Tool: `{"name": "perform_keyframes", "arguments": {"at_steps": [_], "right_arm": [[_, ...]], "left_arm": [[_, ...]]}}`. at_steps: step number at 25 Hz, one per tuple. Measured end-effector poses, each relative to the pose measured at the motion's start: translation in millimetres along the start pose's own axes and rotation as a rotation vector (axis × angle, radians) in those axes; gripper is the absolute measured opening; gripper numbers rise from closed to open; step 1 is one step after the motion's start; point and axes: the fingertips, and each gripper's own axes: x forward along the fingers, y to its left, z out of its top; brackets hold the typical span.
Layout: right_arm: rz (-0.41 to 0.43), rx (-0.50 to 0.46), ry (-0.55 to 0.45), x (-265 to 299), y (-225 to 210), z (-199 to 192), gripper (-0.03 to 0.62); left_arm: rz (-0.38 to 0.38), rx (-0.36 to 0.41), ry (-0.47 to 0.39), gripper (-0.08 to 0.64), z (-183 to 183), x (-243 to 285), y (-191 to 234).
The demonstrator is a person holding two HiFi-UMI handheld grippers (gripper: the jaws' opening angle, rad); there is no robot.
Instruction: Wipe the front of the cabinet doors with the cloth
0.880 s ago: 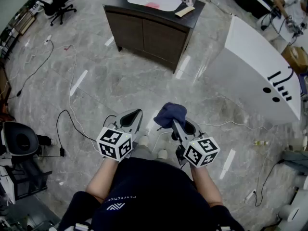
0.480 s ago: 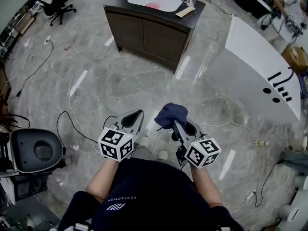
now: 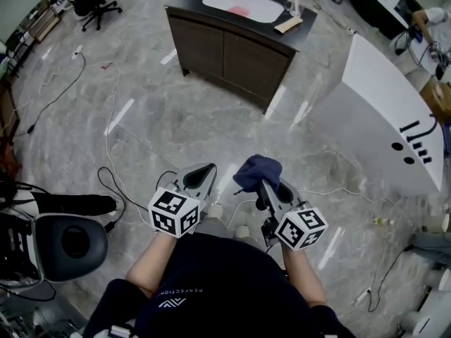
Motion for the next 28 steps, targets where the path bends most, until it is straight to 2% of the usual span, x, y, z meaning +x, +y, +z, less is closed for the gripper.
{"name": "perform_keyframes", "arguments": {"at_steps": [14,21,28], "right_arm": [[-0.004,-0.024,0.005,78,21,16,0.071],[0.001,-0.031,0.014,104,2,36,0.071],[0.051,-0.072,0.035,131,-32,55,0.071]], "left_arm": [[0.009,-0.031,-0.020,0.008,20,-3,82],[0.005,-0.040,-0.033,0.008,40,24,93],[0.036,-0.026,-0.048,0.008,54,67,103]]}}
